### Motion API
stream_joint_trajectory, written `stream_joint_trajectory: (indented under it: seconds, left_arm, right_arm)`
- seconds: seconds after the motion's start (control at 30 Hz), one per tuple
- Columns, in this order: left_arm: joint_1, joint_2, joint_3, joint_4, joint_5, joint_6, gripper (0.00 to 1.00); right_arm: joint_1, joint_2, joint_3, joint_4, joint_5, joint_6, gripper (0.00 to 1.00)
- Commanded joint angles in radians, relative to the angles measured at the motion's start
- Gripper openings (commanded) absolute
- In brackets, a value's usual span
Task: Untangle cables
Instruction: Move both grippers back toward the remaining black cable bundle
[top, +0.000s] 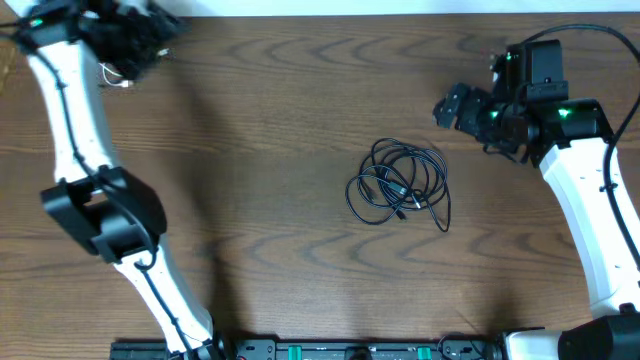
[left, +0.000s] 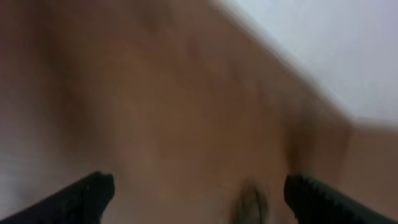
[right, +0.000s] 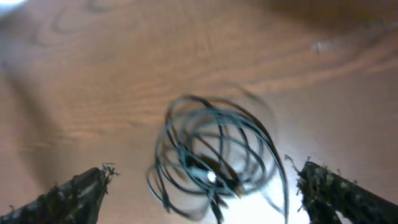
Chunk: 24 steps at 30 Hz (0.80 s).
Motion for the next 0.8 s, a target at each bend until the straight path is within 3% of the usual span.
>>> stream_joint_trajectory:
  seconds: [0.0,0.2,0.5,0.77]
  left_arm:
    - [-0.116,0.035,-0.037,-0.15,0.034,0.155,0.93]
    - [-0.291,0.035,-0.104,-0.239,-0.246,0.128,0.93]
    - [-0.423,-0.008,-0.118,-0.32,-0.256,0.143,0.93]
    - [-0.43,-0.247,-0.119,-0.407,-0.278,0.16,0.93]
  right_arm:
    - [0.009,0.003,0.0,-0.066,0.039,-0.117,0.99]
    - [0.009,0.003,-0.05,-0.092,0.095,-0.128,0.99]
    - [0.009,0.003,-0.26,0.055,0.023,-0.206,0.99]
    - [0.009,0.003,-0.296,0.109,0.005,-0.205,0.99]
